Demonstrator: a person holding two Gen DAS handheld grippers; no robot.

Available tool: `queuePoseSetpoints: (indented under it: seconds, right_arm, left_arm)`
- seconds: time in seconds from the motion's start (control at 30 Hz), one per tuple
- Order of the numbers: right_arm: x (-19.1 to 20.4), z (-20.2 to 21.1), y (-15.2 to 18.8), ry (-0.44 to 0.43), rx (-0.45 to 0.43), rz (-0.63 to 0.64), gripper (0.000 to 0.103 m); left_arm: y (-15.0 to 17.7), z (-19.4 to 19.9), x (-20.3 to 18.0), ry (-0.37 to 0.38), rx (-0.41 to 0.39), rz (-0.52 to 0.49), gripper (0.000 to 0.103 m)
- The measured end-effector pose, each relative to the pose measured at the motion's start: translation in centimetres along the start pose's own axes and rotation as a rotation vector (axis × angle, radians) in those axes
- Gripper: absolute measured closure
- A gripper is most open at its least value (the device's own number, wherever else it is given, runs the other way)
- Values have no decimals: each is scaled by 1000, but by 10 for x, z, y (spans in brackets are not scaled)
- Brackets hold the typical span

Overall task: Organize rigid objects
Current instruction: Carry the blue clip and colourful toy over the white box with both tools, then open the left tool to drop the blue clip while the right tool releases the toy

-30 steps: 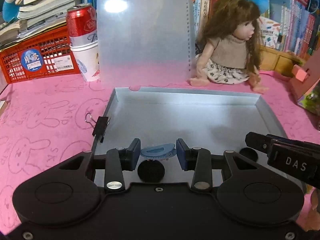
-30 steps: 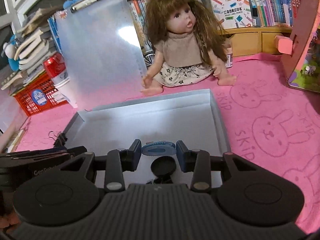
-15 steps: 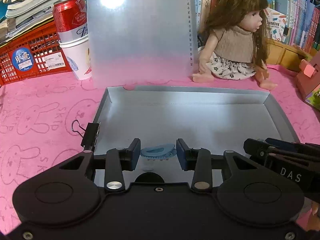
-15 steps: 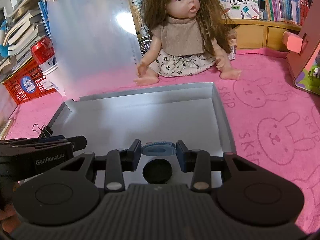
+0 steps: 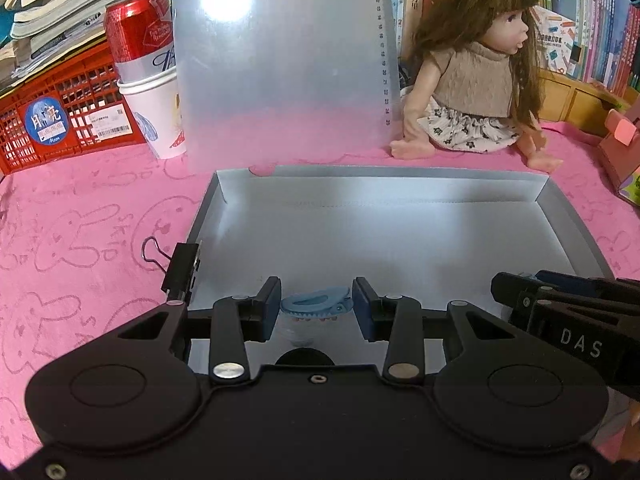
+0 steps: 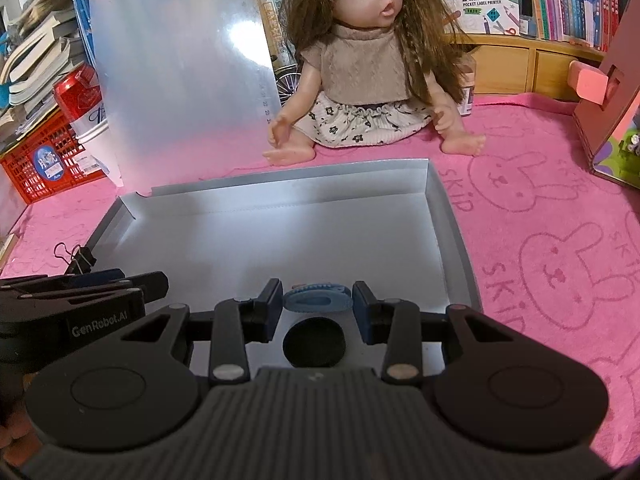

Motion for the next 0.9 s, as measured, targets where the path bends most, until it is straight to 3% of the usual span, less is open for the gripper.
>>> queuePoseSetpoints:
  seconds: [0.37,0.5,0.57,0.9]
  right_arm:
    - [1,-1,0,2,-10,6,59]
    - [0,0,0,1,-17,2,52]
    - [0,0,0,1,-18,1,44]
    - [3,15,-8,-5,-61,13,37]
  left_arm:
    - [4,-2,-1,2,5,-5,65]
    - [4,-1,-1,4,6,2,65]
    - [5,-1,0,8,12,9,64]
    - [-2,18,-3,19,-24,-5,46]
Point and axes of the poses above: each gripper's, at about its wrist camera, not at the fingertips, and z roughly against the way its jaws point, x to its left, y to its underside, the point moved 6 cm from there along -z, roughly the way its jaws point, and after that the axes turned 14 degrees about -x, right-handed, at the moved point
